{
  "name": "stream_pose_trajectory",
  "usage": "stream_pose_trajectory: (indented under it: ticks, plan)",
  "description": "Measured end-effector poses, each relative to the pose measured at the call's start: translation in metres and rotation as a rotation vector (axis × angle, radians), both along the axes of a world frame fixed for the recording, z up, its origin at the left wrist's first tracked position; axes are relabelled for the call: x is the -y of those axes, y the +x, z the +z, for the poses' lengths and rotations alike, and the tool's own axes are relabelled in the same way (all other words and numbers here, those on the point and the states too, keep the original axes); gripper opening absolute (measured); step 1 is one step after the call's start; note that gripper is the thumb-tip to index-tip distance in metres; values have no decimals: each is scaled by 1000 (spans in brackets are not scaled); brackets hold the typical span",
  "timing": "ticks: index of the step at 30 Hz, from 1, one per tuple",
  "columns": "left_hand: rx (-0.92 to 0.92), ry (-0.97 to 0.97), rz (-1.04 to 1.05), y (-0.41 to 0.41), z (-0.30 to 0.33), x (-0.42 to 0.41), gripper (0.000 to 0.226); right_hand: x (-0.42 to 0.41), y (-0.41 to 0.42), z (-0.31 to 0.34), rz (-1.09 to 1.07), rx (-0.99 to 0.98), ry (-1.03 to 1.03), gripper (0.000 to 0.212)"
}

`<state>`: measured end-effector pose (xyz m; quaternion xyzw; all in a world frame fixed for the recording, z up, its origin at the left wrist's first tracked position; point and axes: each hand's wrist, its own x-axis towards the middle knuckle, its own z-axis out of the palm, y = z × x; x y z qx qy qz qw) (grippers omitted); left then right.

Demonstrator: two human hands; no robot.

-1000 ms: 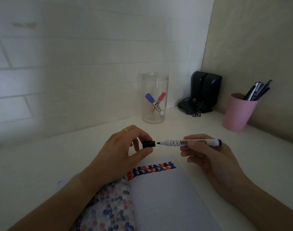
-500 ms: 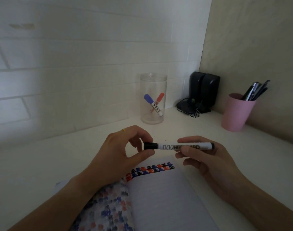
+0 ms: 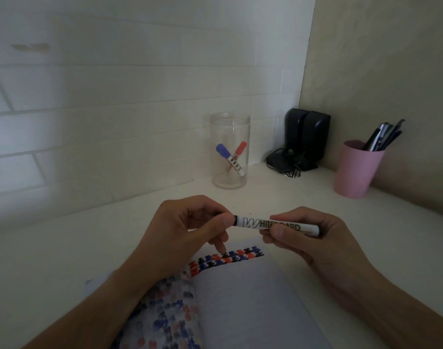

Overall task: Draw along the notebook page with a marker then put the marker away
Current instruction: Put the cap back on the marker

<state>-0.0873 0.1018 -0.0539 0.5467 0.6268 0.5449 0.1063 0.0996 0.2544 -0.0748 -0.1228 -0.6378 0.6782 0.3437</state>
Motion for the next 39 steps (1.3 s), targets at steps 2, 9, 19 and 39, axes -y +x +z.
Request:
stream_pose_trajectory:
  ticks: [2, 9, 19, 39]
  plan:
    - [11, -10, -1, 1, 1, 0, 18, 2, 1, 1, -14, -8, 42, 20]
    - [15, -60, -19, 0, 0, 1, 15, 11, 2, 3, -87, 36, 226, 22]
    - [-426, 21, 68, -8, -1, 2, 43, 15, -11, -4, -456, 286, 1191, 43]
    - [-694, -505, 225, -44, -26, 3, 63, 8, -56, 37, -440, 232, 847, 77]
